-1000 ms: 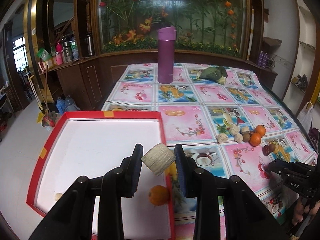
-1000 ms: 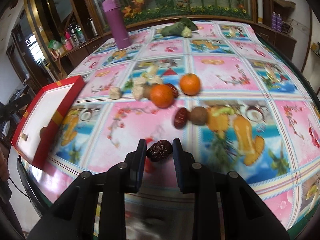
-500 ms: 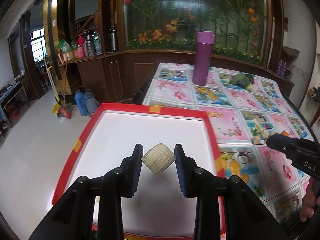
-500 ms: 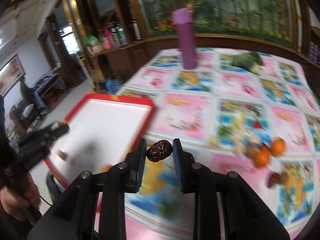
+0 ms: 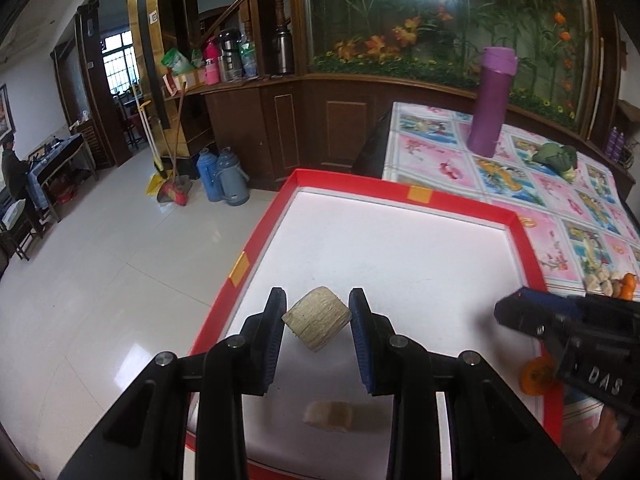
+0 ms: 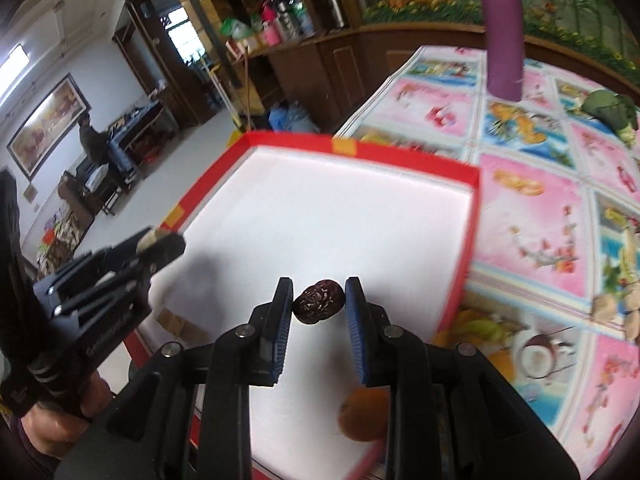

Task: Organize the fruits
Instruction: 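Carry the red date and beige cube into the white tray and release both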

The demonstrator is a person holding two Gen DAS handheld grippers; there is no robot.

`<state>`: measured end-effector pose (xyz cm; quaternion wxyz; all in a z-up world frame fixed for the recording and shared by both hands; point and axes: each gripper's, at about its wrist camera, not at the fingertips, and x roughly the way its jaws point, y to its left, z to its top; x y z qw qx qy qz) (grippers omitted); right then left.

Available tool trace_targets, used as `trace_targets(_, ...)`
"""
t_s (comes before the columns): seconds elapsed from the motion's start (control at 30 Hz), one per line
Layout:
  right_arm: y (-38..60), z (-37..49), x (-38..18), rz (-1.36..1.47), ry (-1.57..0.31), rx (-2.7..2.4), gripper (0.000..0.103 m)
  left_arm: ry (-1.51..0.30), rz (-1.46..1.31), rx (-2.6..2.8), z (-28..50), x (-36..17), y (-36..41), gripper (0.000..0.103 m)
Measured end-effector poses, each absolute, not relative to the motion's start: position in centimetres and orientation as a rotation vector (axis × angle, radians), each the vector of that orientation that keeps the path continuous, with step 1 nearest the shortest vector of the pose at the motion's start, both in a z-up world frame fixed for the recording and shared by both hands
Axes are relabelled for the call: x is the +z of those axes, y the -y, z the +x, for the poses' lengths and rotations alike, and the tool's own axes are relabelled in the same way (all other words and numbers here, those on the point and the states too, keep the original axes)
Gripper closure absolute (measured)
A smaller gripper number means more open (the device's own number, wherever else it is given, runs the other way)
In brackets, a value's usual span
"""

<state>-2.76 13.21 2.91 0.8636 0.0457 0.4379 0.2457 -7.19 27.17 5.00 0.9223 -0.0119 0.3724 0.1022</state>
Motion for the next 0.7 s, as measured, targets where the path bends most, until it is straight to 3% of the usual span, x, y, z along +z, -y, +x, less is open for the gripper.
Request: trace_targets(0.7, -14.6, -2.5, 1.0, 0.029, -0.974, 0.510, 0.074, -0.869, 0.087, 0.280, -4.8, 2.4, -27.2, 0.071)
